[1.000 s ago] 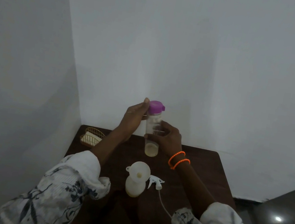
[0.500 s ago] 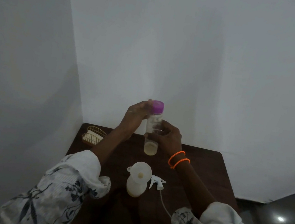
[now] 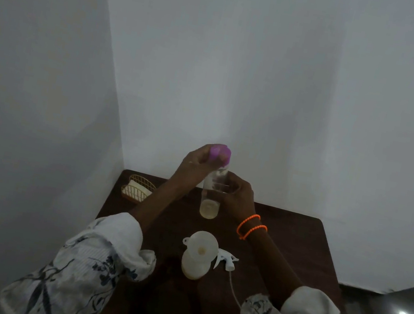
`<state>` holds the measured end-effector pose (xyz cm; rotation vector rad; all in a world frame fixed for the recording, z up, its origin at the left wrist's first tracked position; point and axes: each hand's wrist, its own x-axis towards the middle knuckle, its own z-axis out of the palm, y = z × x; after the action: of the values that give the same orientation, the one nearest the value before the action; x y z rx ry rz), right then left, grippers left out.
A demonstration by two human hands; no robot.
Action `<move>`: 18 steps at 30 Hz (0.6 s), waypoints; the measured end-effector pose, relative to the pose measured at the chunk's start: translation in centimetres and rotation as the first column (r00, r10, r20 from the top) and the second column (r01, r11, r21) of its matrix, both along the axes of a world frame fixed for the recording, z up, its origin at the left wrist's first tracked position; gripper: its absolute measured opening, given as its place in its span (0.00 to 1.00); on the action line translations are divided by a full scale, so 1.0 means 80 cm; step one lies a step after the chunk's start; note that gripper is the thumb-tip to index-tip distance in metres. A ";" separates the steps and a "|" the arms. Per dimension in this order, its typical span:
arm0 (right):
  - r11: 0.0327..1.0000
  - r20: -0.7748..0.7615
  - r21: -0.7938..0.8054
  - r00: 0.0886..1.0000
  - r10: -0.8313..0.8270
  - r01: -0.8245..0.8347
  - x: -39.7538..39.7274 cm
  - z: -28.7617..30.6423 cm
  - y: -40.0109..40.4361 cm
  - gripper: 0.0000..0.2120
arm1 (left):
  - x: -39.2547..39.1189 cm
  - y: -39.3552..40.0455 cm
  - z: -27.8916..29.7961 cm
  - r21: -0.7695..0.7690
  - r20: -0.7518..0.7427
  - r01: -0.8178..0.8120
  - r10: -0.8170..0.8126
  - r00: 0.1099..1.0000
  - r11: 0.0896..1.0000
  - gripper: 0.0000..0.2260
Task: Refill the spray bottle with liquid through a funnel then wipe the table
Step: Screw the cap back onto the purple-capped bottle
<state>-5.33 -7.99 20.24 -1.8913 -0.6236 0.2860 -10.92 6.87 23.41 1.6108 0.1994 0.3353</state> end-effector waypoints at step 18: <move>1.000 -0.129 -0.006 0.991 0.018 -0.019 0.049 -0.036 0.029 0.24 | 0.031 0.032 -0.041 -0.011 -0.026 -0.172 0.171 0.985 0.985 0.29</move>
<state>-1.42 -5.70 17.35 -1.8586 -0.5531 0.4199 -8.42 9.43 20.17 1.5894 0.3601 0.4455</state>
